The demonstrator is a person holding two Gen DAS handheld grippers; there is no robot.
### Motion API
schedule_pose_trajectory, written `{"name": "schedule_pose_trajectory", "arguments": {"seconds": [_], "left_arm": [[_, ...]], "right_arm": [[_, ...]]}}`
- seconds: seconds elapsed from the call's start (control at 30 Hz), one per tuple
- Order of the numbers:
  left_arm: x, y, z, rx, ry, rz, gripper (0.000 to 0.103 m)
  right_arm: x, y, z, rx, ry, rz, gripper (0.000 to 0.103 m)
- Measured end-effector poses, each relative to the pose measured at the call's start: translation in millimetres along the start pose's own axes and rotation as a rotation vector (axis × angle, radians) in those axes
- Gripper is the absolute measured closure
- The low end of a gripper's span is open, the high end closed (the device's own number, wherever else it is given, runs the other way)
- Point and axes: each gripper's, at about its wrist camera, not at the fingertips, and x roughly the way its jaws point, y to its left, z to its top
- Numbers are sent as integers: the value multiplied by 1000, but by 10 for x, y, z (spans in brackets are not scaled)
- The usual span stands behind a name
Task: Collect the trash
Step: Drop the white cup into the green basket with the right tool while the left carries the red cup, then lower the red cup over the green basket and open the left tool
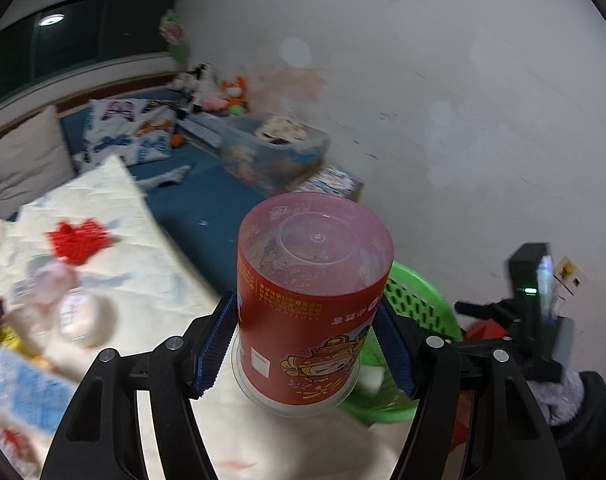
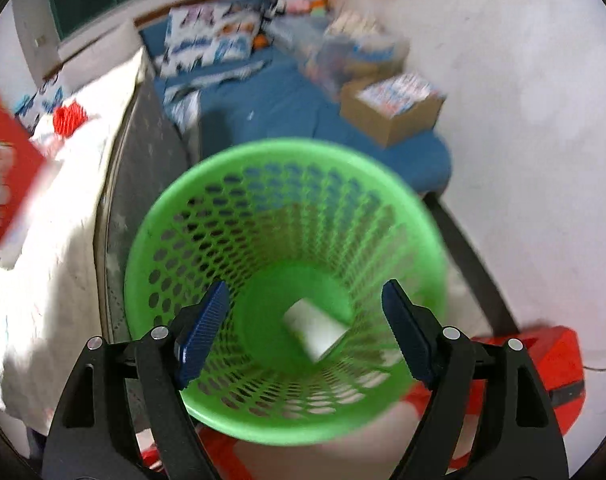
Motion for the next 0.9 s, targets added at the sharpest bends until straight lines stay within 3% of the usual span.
{"name": "schedule_pose_trajectory", "arguments": {"seconds": [0.17, 0.53, 0.7, 0.77, 0.9], "left_arm": [[503, -293, 42, 43, 79, -44, 38], [1328, -715, -148, 78, 250, -79, 38], [1529, -831, -199, 76, 293, -81, 36], [1541, -819, -211, 77, 300, -91, 30], [1454, -825, -270, 73, 292, -90, 29]], "right_arm": [[-179, -214, -131, 41, -74, -55, 22], [-256, -521, -449, 153, -89, -72, 22], [-276, -648, -540, 201, -88, -71, 22], [-273, -658, -557, 202, -83, -75, 22], [-296, -639, -606, 200, -81, -74, 22]]}}
